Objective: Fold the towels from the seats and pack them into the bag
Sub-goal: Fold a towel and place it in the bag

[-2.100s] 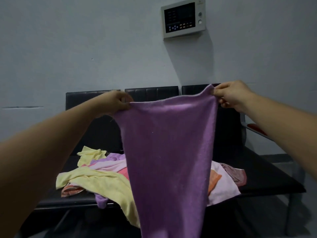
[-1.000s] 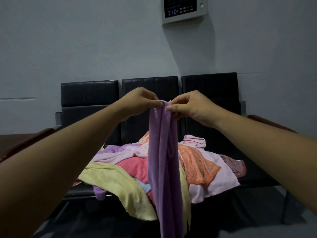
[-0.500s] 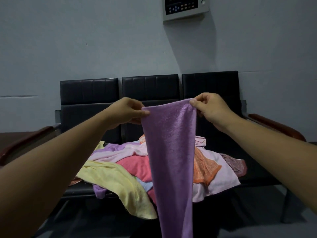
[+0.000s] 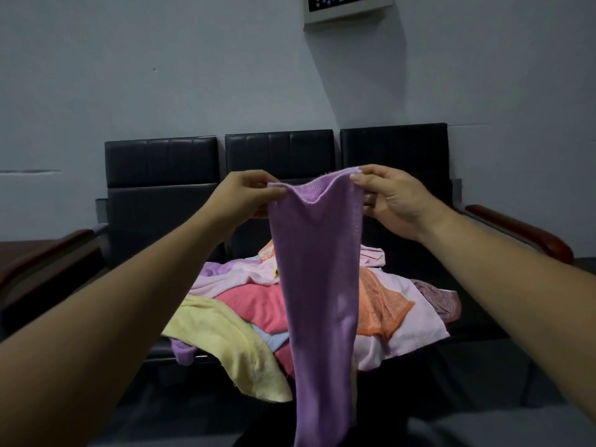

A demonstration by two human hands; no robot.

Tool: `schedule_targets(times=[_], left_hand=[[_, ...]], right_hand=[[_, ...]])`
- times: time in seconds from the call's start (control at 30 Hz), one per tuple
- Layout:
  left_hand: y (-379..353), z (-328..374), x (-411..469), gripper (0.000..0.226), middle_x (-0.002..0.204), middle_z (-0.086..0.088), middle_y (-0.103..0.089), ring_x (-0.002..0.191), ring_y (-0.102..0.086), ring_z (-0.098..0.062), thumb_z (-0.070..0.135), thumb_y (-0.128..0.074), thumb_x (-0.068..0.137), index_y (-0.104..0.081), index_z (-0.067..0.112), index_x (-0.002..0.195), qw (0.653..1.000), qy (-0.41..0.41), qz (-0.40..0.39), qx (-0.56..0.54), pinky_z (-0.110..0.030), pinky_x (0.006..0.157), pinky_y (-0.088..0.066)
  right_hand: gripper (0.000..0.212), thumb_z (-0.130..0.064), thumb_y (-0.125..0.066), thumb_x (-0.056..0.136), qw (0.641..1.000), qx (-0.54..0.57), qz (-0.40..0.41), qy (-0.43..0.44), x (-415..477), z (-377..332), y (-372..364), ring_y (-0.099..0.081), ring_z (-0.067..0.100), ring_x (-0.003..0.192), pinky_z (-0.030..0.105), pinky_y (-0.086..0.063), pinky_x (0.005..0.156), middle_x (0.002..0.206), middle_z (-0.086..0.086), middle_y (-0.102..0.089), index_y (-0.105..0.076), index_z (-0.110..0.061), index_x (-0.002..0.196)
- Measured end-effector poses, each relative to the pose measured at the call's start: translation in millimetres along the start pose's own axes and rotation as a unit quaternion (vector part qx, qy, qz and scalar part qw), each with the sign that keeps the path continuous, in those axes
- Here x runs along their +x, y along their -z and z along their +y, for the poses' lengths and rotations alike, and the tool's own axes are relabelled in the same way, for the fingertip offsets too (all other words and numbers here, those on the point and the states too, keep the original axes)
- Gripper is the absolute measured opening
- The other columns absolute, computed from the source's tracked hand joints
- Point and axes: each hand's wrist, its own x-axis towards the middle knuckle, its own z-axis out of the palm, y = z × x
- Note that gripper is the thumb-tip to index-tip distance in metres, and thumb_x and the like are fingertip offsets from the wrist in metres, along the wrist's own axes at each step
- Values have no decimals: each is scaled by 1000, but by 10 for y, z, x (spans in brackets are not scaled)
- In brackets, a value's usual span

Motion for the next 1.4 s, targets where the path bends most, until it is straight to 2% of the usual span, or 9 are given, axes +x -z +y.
schedule_targets(times=[0.17, 0.33, 0.43, 0.57, 0.9, 1.07, 1.2, 1.33, 1.4], left_hand=[[-147, 119, 13, 14, 89, -7, -72, 82, -70, -15, 15, -73, 90, -72, 5, 99, 1000, -16, -14, 15, -26, 73, -58], [-195, -50, -27, 18, 100, -11, -70, 91, -68, -22, 18, -66, 95, -71, 7, 108, 998, 17, -15, -64, -36, 84, -58], [-219, -290, -111, 49, 122, -20, -68, 110, -66, -31, 31, -72, 90, -63, 1, 128, 969, 96, -125, -191, -44, 97, -54], [-368, -664, -331, 46, 119, -24, -69, 107, -66, -30, 20, -79, 79, -69, -7, 114, 966, 154, -185, -95, -46, 104, -51], [-526, -424, -373, 33, 108, -15, -73, 94, -71, -22, 17, -62, 93, -66, 7, 124, 925, 157, -94, -333, -37, 85, -60], [-569, -277, -237, 42, 98, -14, -74, 87, -74, -22, 26, -64, 94, -62, -2, 124, 893, 172, -32, -414, -35, 78, -61], [-551, -294, -158, 52, 105, -18, -72, 92, -72, -26, 25, -68, 91, -57, -4, 134, 877, 170, -8, -450, -36, 78, -60], [-512, -371, -98, 44, 100, -16, -72, 86, -72, -22, 21, -66, 94, -60, -6, 128, 889, 169, 22, -425, -34, 79, -62], [-455, -439, -93, 36, 102, -14, -73, 86, -73, -21, 23, -65, 95, -63, -1, 122, 907, 176, 36, -380, -32, 76, -62]], right_hand=[[15, -14, -74, 85, 994, -40, -93, -38, 24, 184, -289, -65, 25, 83, 39, -54, 71, 93, 6, -67, -66, -17, 98], [8, -7, -69, 92, 999, -21, -28, -34, 84, 216, -414, -71, 20, 81, 34, -59, 69, 91, 6, -72, -69, -12, 98], [8, -6, -65, 93, 996, 76, 25, -29, 181, 113, -382, -67, 14, 65, 29, -56, 59, 78, 3, -71, -69, -12, 97], [8, -7, -67, 91, 991, 120, 50, -29, 275, -70, -276, -66, 13, 65, 29, -57, 62, 76, 2, -69, -67, -14, 94], [11, -7, -61, 97, 964, -58, 145, -217, 362, 337, 25, -67, 15, 69, 24, -56, 49, 86, 7, -68, -66, -12, 89], [22, -31, -59, 97, 949, 182, 96, -241, 225, 638, 104, -63, 20, 71, 33, -55, 72, 81, 6, -63, -63, -9, 93], [47, -56, -62, 89, 941, 172, -39, -290, 28, 890, 66, -61, 31, 103, 49, -48, 100, 96, 9, -64, -66, -11, 101], [24, -18, -65, 91, 954, 106, -104, -259, -96, 887, -45, -69, 26, 104, 42, -57, 92, 111, 14, -72, -74, -5, 108], [41, -6, -70, 83, 964, 127, -53, -229, -43, 855, -75, -71, 26, 98, 37, -60, 88, 113, 18, -70, -66, 6, 121]])
